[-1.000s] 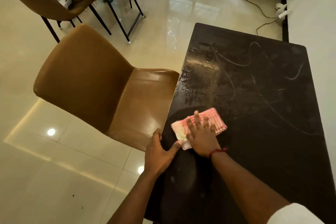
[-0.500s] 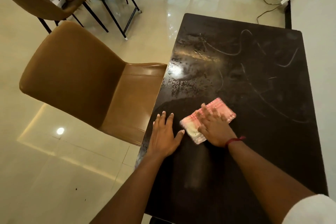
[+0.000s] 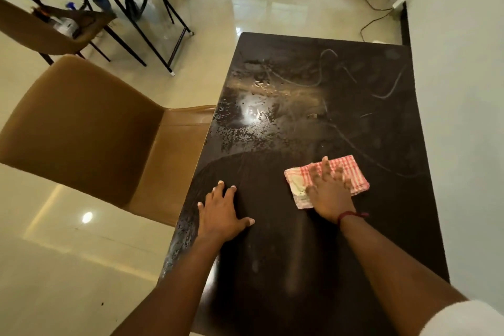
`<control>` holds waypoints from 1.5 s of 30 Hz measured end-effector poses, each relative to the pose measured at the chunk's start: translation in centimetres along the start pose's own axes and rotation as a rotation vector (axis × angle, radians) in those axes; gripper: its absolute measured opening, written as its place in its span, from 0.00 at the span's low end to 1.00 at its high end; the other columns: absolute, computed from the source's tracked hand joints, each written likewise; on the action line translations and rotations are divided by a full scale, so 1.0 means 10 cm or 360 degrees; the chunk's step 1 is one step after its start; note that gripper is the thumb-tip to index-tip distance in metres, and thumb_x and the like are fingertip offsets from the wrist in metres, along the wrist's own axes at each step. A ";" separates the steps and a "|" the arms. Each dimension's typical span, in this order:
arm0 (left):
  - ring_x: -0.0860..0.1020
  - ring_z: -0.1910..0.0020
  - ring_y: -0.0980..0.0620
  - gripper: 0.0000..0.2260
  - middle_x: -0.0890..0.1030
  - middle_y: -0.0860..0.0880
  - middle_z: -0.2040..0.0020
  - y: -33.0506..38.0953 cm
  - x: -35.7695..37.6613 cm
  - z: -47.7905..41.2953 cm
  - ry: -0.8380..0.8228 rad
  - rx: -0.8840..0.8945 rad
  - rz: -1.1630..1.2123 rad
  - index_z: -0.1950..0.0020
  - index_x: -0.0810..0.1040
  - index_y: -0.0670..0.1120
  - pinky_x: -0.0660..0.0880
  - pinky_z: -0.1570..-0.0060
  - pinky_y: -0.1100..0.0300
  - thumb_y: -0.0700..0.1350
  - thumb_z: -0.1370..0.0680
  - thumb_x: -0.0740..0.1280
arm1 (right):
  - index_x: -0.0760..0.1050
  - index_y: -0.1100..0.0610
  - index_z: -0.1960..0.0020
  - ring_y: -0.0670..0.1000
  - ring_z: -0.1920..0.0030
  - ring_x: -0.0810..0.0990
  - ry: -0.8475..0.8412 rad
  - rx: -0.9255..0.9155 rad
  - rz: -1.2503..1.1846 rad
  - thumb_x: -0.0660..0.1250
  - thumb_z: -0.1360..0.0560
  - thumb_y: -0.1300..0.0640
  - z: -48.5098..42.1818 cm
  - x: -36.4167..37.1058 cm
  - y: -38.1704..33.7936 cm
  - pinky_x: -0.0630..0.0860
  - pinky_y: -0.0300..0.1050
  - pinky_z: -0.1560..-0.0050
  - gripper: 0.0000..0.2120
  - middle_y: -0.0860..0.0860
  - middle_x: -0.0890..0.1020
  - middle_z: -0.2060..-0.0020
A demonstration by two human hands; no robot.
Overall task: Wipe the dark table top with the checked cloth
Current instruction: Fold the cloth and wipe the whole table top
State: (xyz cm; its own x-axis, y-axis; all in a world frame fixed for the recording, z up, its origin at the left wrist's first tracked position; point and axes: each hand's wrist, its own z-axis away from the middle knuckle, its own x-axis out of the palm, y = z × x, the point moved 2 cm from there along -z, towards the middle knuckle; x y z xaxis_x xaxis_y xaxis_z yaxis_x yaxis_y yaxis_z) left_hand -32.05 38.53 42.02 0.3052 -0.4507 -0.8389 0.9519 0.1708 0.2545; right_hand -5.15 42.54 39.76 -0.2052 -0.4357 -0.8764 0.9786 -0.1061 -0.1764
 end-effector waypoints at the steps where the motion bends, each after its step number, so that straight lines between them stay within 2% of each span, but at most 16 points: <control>1: 0.54 0.23 0.41 0.46 0.50 0.46 0.20 0.02 -0.01 -0.01 -0.0004 -0.0017 -0.0009 0.22 0.55 0.52 0.55 0.28 0.34 0.65 0.33 0.73 | 0.46 0.46 0.22 0.63 0.24 0.42 0.0021 -0.0062 0.0039 0.50 0.20 0.44 0.08 0.04 -0.05 0.44 0.63 0.27 0.28 0.50 0.39 0.22; 4: 0.52 0.23 0.40 0.46 0.48 0.45 0.20 0.12 -0.03 -0.04 -0.0056 -0.0075 -0.0010 0.22 0.55 0.50 0.58 0.29 0.33 0.61 0.32 0.75 | 0.46 0.44 0.23 0.61 0.23 0.40 -0.0067 -0.0483 0.0211 0.47 0.20 0.41 0.28 0.09 0.04 0.42 0.61 0.27 0.28 0.47 0.34 0.24; 6: 0.49 0.22 0.39 0.47 0.46 0.43 0.20 0.22 -0.03 -0.04 -0.0112 -0.0129 -0.0013 0.22 0.53 0.49 0.56 0.30 0.31 0.61 0.32 0.75 | 0.45 0.44 0.23 0.58 0.23 0.39 -0.0143 -0.0617 0.0288 0.48 0.20 0.40 0.28 0.03 0.31 0.40 0.59 0.26 0.28 0.46 0.35 0.25; 9: 0.45 0.22 0.39 0.44 0.44 0.43 0.20 0.44 -0.01 0.00 -0.0067 -0.0073 0.0023 0.23 0.54 0.52 0.53 0.30 0.28 0.63 0.31 0.73 | 0.46 0.46 0.22 0.58 0.23 0.43 -0.0066 -0.0237 0.0074 0.51 0.20 0.42 0.13 -0.11 0.68 0.44 0.59 0.26 0.29 0.48 0.38 0.23; 12: 0.43 0.22 0.41 0.42 0.44 0.45 0.20 0.71 0.06 0.02 -0.0001 0.0065 0.0088 0.23 0.54 0.55 0.52 0.30 0.28 0.63 0.30 0.71 | 0.46 0.46 0.22 0.62 0.23 0.42 0.0049 0.0151 -0.0120 0.51 0.20 0.45 0.15 -0.09 0.65 0.44 0.62 0.27 0.29 0.50 0.39 0.22; 15: 0.42 0.22 0.41 0.45 0.42 0.47 0.20 0.89 0.18 0.00 -0.0101 0.0097 0.0106 0.22 0.51 0.59 0.52 0.30 0.28 0.65 0.32 0.72 | 0.45 0.46 0.22 0.61 0.23 0.41 0.0102 -0.0054 -0.0004 0.49 0.20 0.43 0.38 0.09 0.44 0.44 0.62 0.27 0.28 0.50 0.39 0.22; 18: 0.41 0.22 0.40 0.48 0.40 0.47 0.20 0.93 0.26 -0.02 -0.0207 0.0081 -0.0022 0.22 0.49 0.60 0.52 0.31 0.27 0.66 0.34 0.73 | 0.45 0.44 0.23 0.58 0.23 0.39 -0.0053 -0.0397 0.0153 0.50 0.20 0.41 0.39 0.03 0.76 0.41 0.59 0.26 0.28 0.47 0.38 0.23; 21: 0.42 0.22 0.39 0.48 0.40 0.46 0.20 0.91 0.26 -0.03 -0.0215 0.0099 -0.0058 0.22 0.49 0.59 0.54 0.32 0.27 0.65 0.34 0.74 | 0.47 0.46 0.22 0.60 0.23 0.43 -0.0047 -0.0069 0.0034 0.52 0.20 0.42 0.19 -0.13 1.19 0.45 0.61 0.26 0.29 0.49 0.39 0.22; 24: 0.44 0.22 0.37 0.48 0.42 0.46 0.20 0.93 0.25 -0.05 -0.0201 0.0070 -0.0059 0.23 0.51 0.59 0.55 0.33 0.26 0.63 0.35 0.76 | 0.46 0.46 0.22 0.62 0.23 0.43 0.0059 0.0241 -0.0116 0.51 0.20 0.44 0.21 -0.10 1.14 0.45 0.63 0.27 0.29 0.51 0.40 0.22; 28: 0.45 0.23 0.37 0.48 0.43 0.46 0.21 0.98 0.23 -0.06 -0.0196 0.0065 -0.0069 0.23 0.52 0.60 0.56 0.34 0.25 0.63 0.36 0.77 | 0.45 0.44 0.23 0.59 0.23 0.40 -0.0042 -0.0191 0.0060 0.40 0.25 0.37 0.55 0.07 1.04 0.42 0.59 0.26 0.32 0.47 0.38 0.23; 30: 0.46 0.23 0.37 0.48 0.44 0.46 0.21 0.98 0.23 -0.06 -0.0195 0.0056 -0.0069 0.23 0.53 0.60 0.56 0.34 0.25 0.64 0.36 0.77 | 0.46 0.44 0.23 0.57 0.23 0.40 -0.0074 -0.0266 0.0074 0.45 0.22 0.37 0.47 0.02 1.30 0.41 0.59 0.26 0.30 0.45 0.36 0.24; 32: 0.46 0.23 0.37 0.49 0.44 0.46 0.21 0.99 0.23 -0.06 -0.0199 0.0060 -0.0067 0.24 0.53 0.60 0.57 0.34 0.25 0.64 0.37 0.77 | 0.45 0.45 0.23 0.60 0.23 0.41 -0.0029 0.0008 -0.0070 0.50 0.20 0.41 0.31 -0.07 1.55 0.42 0.62 0.26 0.29 0.46 0.36 0.24; 35: 0.46 0.23 0.37 0.49 0.44 0.45 0.21 0.98 0.22 -0.07 -0.0207 0.0049 -0.0068 0.24 0.53 0.60 0.57 0.34 0.25 0.63 0.37 0.77 | 0.43 0.46 0.22 0.63 0.24 0.41 0.0096 0.0363 -0.0185 0.50 0.19 0.43 0.23 -0.13 1.54 0.42 0.63 0.27 0.29 0.51 0.39 0.22; 38: 0.46 0.24 0.36 0.51 0.43 0.45 0.21 1.01 0.19 -0.08 -0.0229 0.0042 -0.0079 0.24 0.51 0.61 0.58 0.35 0.24 0.63 0.38 0.78 | 0.42 0.45 0.23 0.62 0.24 0.40 0.0115 0.0177 -0.0133 0.49 0.19 0.44 0.48 -0.02 1.35 0.39 0.60 0.27 0.28 0.51 0.37 0.23; 41: 0.44 0.24 0.35 0.53 0.41 0.45 0.22 1.07 0.16 -0.12 -0.0282 0.0016 -0.0090 0.23 0.50 0.62 0.59 0.37 0.23 0.61 0.39 0.79 | 0.41 0.46 0.23 0.58 0.23 0.38 -0.0032 -0.0082 0.0004 0.48 0.19 0.42 0.52 -0.03 1.60 0.36 0.57 0.26 0.29 0.47 0.34 0.25; 45: 0.43 0.24 0.35 0.54 0.40 0.44 0.22 1.11 0.14 -0.15 -0.0305 -0.0026 -0.0092 0.24 0.49 0.63 0.58 0.37 0.22 0.60 0.40 0.81 | 0.42 0.46 0.22 0.62 0.24 0.38 -0.0014 0.0376 -0.0227 0.50 0.19 0.43 0.07 -0.26 1.86 0.42 0.64 0.26 0.30 0.50 0.36 0.23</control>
State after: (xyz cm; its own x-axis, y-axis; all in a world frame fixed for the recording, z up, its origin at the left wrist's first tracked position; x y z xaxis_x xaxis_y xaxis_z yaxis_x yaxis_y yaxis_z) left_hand -21.11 41.11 43.00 0.2512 -0.6186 -0.7445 0.9679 0.1533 0.1992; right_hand 13.63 41.06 39.10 -0.3416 -0.4089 -0.8462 0.9091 -0.3722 -0.1871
